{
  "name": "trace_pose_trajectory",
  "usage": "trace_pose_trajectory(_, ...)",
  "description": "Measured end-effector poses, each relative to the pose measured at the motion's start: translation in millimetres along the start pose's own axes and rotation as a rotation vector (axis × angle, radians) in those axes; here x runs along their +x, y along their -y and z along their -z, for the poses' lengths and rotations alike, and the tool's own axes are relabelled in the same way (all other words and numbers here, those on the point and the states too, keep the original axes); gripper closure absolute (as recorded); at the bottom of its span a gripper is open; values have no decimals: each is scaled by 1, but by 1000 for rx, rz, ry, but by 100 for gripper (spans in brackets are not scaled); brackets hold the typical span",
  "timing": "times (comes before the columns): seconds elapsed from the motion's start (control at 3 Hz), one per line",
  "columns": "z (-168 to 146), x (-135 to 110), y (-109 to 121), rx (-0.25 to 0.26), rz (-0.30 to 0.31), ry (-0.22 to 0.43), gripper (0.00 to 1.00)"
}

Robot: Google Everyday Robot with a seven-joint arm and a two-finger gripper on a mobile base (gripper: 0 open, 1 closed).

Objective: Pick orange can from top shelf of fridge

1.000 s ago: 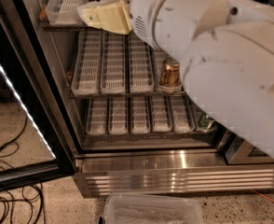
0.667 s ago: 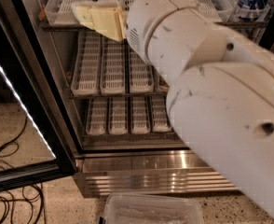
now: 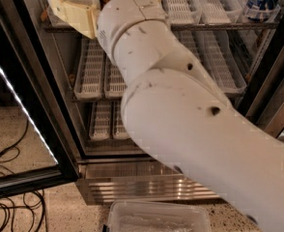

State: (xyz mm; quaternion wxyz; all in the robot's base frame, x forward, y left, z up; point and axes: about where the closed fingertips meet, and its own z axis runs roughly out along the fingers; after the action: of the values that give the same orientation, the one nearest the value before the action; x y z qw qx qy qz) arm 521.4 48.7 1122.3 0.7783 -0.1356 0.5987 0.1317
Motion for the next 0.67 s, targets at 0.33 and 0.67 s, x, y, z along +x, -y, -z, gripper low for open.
trace_pose_trajectory(0.33, -33, 9, 3, 26, -58, 4, 0)
trace_pose_trajectory(0.67, -43, 13, -20, 3, -54, -15, 0)
